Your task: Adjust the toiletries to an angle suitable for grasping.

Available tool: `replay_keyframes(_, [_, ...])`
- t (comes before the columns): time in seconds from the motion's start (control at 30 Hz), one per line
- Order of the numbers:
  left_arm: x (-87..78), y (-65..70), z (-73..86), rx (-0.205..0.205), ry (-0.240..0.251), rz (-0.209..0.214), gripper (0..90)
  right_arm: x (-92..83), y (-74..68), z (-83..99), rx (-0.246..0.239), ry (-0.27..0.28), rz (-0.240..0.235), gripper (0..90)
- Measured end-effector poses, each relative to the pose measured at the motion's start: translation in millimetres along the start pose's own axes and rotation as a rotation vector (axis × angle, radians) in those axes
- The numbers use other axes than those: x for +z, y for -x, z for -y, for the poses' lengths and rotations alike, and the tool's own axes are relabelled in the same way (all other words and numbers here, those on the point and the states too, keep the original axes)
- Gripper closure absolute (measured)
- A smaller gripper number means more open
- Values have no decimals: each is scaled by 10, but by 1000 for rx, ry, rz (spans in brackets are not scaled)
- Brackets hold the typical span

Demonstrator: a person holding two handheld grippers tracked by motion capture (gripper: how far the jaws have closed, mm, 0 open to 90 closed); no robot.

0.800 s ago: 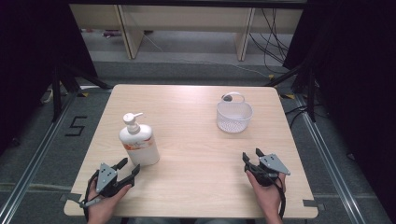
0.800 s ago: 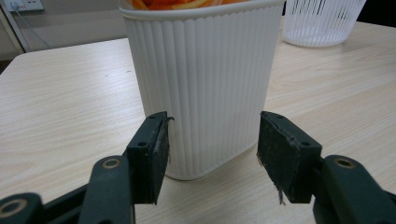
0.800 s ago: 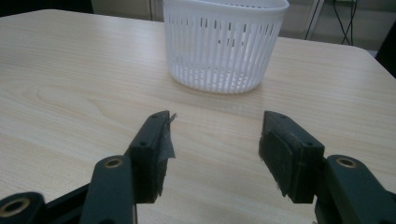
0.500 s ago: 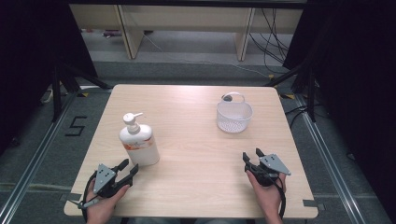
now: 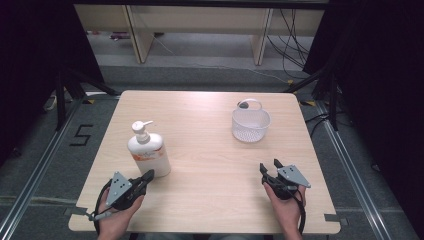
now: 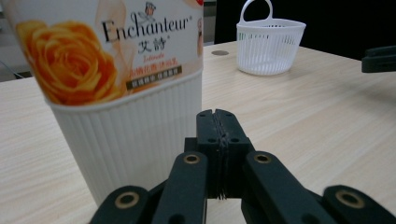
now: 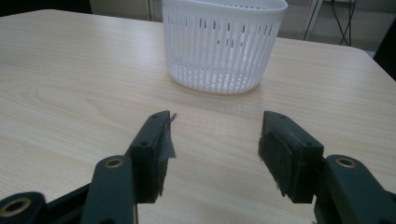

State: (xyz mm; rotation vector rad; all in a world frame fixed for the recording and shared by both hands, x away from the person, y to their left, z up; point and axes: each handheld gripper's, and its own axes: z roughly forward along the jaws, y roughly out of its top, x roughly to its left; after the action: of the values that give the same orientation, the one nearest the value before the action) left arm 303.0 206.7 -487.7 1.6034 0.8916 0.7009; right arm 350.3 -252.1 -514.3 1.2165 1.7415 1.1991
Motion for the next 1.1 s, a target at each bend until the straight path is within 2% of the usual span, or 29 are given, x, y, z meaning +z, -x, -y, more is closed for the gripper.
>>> replay_keyframes(0.03, [26,-10,-11,0,11,2,891,-3,-4,1,4,3,-2,444])
replay_keyframes(0.07, [27,-13,-27,1,-4,-11,891,-16,-16,-3,13,-4,15,444])
replay_keyframes(0.23, [28,-76,-46,-3,-9,-49,894,-11,-19,-1,20,0,11,445])
replay_keyframes(0.27, [-2,-95,-39,-12,-29,-73,895,6,-1,1,-9,8,7,445])
replay_keyframes(0.37, [-19,-127,-22,-23,-39,-94,895,5,-7,0,-2,5,5,446])
replay_keyframes(0.47, [-7,-176,-19,-27,-40,-119,895,2,0,-2,-18,5,16,446])
replay_keyframes(0.7, [53,-232,-48,-19,-55,-133,896,-2,2,-2,-17,6,19,446])
replay_keyframes(0.73, [62,-249,-53,-15,-61,-137,896,3,-8,1,1,6,6,446])
replay_keyframes(1.03, [70,-346,-49,-39,-59,-173,894,5,-7,0,-2,5,6,446])
replay_keyframes(1.1, [66,-361,-44,-45,-55,-182,894,1,0,-2,-18,7,17,445])
